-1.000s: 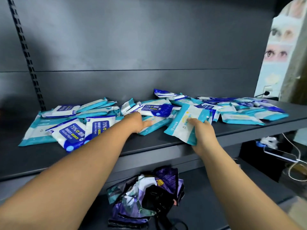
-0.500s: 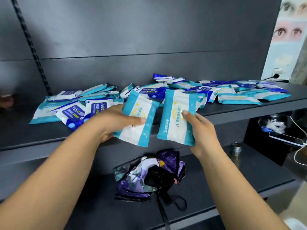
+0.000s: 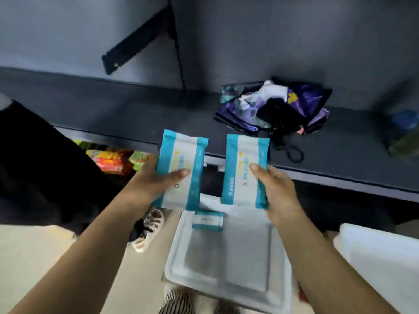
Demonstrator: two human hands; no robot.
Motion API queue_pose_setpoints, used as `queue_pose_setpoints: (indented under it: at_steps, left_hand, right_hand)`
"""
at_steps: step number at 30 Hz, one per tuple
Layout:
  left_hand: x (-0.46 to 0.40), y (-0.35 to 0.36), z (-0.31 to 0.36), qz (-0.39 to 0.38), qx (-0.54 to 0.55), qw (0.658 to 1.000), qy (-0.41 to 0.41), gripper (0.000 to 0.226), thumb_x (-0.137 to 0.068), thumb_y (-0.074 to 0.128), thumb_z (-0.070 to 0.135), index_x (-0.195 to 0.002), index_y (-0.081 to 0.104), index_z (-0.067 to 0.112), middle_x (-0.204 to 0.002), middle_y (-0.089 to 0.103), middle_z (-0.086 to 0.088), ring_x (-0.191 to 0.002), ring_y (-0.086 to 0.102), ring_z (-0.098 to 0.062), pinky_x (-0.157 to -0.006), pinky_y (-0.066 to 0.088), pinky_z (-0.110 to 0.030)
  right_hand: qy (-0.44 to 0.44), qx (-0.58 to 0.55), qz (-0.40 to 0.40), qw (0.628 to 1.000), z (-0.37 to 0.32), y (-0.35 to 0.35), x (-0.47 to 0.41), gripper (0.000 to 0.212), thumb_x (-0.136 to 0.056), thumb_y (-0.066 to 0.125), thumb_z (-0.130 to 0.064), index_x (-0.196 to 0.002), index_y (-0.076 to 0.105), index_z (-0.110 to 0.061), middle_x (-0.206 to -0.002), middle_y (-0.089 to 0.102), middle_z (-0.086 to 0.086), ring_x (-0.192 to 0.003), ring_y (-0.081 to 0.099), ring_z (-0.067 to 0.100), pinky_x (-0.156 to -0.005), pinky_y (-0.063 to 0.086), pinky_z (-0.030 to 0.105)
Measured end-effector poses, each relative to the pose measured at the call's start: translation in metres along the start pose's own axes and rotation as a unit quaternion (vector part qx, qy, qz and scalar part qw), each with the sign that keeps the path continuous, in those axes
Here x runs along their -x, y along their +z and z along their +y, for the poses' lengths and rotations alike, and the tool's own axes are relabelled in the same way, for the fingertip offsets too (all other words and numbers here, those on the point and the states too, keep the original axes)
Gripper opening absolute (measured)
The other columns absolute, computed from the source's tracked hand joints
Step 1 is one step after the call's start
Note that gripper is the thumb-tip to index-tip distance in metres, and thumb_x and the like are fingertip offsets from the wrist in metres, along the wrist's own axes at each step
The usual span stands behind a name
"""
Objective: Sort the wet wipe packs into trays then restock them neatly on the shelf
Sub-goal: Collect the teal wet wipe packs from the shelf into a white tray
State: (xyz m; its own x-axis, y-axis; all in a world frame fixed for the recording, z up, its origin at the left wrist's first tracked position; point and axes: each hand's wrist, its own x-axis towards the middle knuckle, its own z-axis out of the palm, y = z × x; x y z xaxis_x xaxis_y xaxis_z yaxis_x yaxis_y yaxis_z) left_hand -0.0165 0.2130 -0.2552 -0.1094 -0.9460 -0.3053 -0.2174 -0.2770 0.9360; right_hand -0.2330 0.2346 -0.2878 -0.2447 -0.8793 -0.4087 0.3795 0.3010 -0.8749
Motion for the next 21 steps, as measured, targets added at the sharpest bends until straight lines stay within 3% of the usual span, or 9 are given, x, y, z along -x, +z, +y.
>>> queue_pose_setpoints:
  at_steps: [3,6,8,10,12,14,21]
  left_hand:
    - [-0.002,0.002,-0.078,0.025,0.006,0.995,-0.101,0.010,-0.083,0.066,0.009,-0.088,0.063,0.018,-0.084,0.070,0.001,-0.080,0.064,-0.020,-0.074,0.051,-0.030]
    - [-0.005,0.011,-0.150,0.014,-0.009,0.984,-0.176,0.009,-0.086,0.065,0.018,-0.093,0.061,0.020,-0.091,0.068,-0.002,-0.087,0.064,-0.022,-0.080,0.051,-0.034]
    - [-0.010,0.022,-0.200,-0.001,-0.032,0.973,-0.230,0.033,-0.078,0.068,0.033,-0.105,0.060,0.015,-0.098,0.068,-0.006,-0.093,0.064,-0.025,-0.086,0.051,-0.040]
    - [-0.016,0.037,-0.250,-0.003,-0.040,0.959,-0.280,0.034,-0.080,0.067,0.028,-0.109,0.059,0.011,-0.100,0.067,-0.009,-0.087,0.063,-0.024,-0.077,0.052,-0.036]
    - [-0.025,0.051,-0.290,-0.009,-0.064,0.950,-0.305,0.022,-0.086,0.062,0.018,-0.106,0.057,0.009,-0.098,0.065,-0.008,-0.080,0.059,-0.020,-0.062,0.046,-0.026]
    - [-0.037,0.064,-0.325,-0.015,-0.093,0.946,-0.311,0.018,-0.089,0.059,0.017,-0.105,0.054,0.010,-0.092,0.060,-0.003,-0.079,0.055,-0.018,-0.057,0.042,-0.021]
    - [-0.079,0.084,-0.421,-0.007,-0.166,0.930,-0.327,0.029,-0.091,0.056,0.023,-0.116,0.051,0.010,-0.101,0.058,-0.004,-0.092,0.055,-0.024,-0.074,0.050,-0.036]
  right_hand:
    - [0.097,0.039,0.019,0.994,0.067,-0.016,-0.006,0.006,-0.087,0.061,-0.011,-0.089,0.066,-0.009,-0.088,0.071,0.010,-0.075,0.067,0.023,-0.076,0.055,0.037]
    - [0.186,0.065,0.055,0.979,0.132,-0.032,-0.011,0.004,-0.087,0.061,-0.013,-0.087,0.064,-0.010,-0.090,0.069,0.012,-0.080,0.065,0.029,-0.080,0.053,0.043]
    - [0.228,0.077,0.086,0.967,0.179,-0.045,-0.017,0.003,-0.087,0.061,-0.010,-0.085,0.063,-0.009,-0.089,0.068,0.015,-0.075,0.064,0.027,-0.079,0.053,0.043]
    - [0.268,0.097,0.105,0.953,0.225,-0.056,-0.023,0.003,-0.087,0.061,-0.009,-0.084,0.063,-0.008,-0.095,0.067,0.019,-0.076,0.064,0.030,-0.084,0.052,0.048]
    - [0.301,0.111,0.117,0.940,0.264,-0.067,-0.029,0.004,-0.087,0.061,-0.011,-0.084,0.063,-0.009,-0.100,0.066,0.021,-0.083,0.064,0.033,-0.087,0.051,0.051]
    - [0.323,0.125,0.130,0.929,0.303,-0.074,-0.041,0.005,-0.087,0.061,-0.012,-0.083,0.062,-0.010,-0.103,0.066,0.022,-0.090,0.064,0.035,-0.090,0.050,0.052]
    - [0.367,0.182,0.116,0.905,0.406,-0.080,-0.090,0.011,-0.087,0.062,-0.017,-0.076,0.060,-0.016,-0.107,0.065,0.023,-0.100,0.062,0.040,-0.091,0.048,0.056]
